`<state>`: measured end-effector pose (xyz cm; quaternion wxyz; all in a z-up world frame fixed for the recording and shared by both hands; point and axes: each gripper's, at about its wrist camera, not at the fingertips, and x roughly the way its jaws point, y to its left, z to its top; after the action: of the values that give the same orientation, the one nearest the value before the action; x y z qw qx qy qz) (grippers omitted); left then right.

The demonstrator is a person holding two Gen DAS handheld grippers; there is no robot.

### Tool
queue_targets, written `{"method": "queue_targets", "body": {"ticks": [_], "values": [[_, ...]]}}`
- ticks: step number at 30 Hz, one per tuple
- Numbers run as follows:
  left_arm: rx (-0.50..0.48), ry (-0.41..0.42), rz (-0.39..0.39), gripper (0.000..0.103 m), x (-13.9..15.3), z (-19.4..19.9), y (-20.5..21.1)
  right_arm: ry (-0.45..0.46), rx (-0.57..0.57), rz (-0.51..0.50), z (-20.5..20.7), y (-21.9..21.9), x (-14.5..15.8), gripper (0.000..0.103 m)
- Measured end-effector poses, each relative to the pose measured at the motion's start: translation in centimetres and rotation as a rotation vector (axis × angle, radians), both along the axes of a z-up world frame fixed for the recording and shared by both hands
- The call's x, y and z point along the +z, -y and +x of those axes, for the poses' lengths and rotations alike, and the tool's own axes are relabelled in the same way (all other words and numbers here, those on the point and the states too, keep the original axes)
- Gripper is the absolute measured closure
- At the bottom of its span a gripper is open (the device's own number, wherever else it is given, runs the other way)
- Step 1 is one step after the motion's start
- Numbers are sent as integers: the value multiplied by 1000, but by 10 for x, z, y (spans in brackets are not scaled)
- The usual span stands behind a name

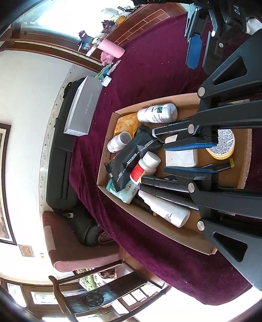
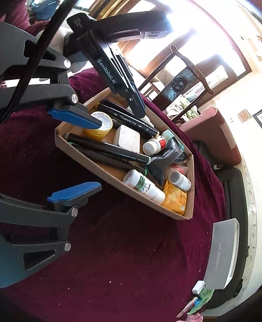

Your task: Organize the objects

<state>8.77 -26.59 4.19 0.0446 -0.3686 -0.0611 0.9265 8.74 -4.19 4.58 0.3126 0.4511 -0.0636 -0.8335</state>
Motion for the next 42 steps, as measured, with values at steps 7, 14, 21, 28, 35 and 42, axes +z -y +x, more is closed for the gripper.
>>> {"method": "queue_targets", "body": {"ticks": [7, 14, 21, 28, 35, 42], "values": [[37, -25, -11, 88, 6, 5, 5, -7, -11, -18, 5, -11, 1, 46], [95, -106, -42, 42, 19, 13, 9, -2, -14, -11, 2, -10, -3, 46], [181, -204, -101, 30, 36, 24, 18, -68, -36, 69, -2, 8, 8, 46], [241, -189, -86, 14, 39, 26, 32, -85, -30, 82, -4, 27, 13, 42], [309, -196, -79, 7, 41, 38, 41, -140, -35, 149, 1, 40, 16, 42], [342, -203, -55, 6, 42, 45, 47, -171, -64, 187, -2, 49, 18, 42]]}}
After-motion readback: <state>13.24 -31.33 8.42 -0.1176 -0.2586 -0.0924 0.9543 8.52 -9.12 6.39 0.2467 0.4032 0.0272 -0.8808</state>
